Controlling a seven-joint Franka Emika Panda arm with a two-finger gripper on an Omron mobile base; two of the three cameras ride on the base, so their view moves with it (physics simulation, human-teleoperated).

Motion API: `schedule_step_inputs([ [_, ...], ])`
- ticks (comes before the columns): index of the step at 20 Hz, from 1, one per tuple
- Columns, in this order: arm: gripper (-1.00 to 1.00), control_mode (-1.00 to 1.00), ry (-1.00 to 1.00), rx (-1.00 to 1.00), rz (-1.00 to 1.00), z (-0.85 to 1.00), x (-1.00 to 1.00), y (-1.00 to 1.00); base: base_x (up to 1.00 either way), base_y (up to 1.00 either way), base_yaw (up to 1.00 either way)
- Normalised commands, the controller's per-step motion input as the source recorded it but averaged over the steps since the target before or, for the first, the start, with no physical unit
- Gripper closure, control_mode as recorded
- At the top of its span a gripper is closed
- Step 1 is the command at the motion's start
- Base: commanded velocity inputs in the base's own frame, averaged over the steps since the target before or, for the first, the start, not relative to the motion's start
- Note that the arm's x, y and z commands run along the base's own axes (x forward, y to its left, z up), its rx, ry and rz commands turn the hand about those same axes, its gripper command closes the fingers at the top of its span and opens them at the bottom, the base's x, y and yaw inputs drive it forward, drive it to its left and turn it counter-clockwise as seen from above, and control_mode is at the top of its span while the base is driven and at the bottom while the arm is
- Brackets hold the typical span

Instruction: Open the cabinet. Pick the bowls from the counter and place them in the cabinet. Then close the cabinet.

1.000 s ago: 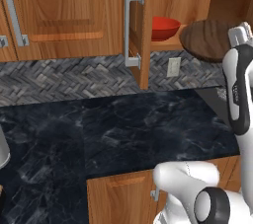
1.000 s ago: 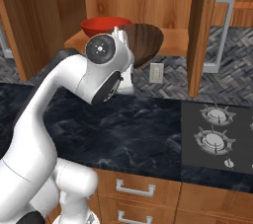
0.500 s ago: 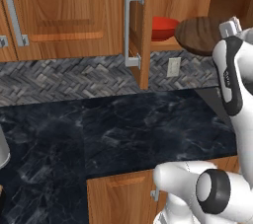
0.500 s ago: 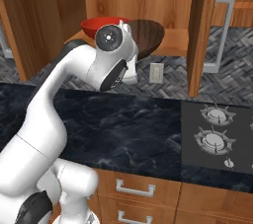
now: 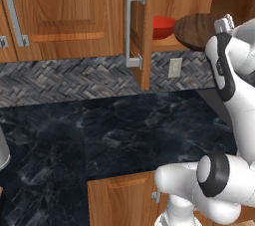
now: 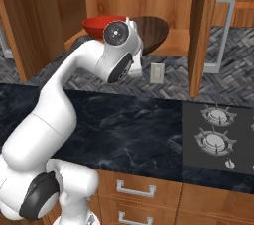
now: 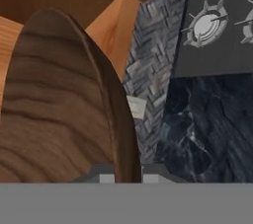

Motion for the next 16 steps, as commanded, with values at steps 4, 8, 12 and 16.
schedule_step_inputs([
  [4,1.00,-1.00,0.00,0.00,-0.08,0.08,0.35,-0.21,0.00,0.00,0.00],
  [8,1.00,-1.00,0.00,0.00,-0.07,0.06,0.32,-0.22,0.00,0.00,0.00],
  [12,1.00,-1.00,0.00,0.00,-0.05,0.09,0.36,-0.26,0.00,0.00,0.00],
  [16,1.00,-1.00,0.11,0.00,-0.06,0.00,0.56,-0.03,0.00,0.00,0.00],
])
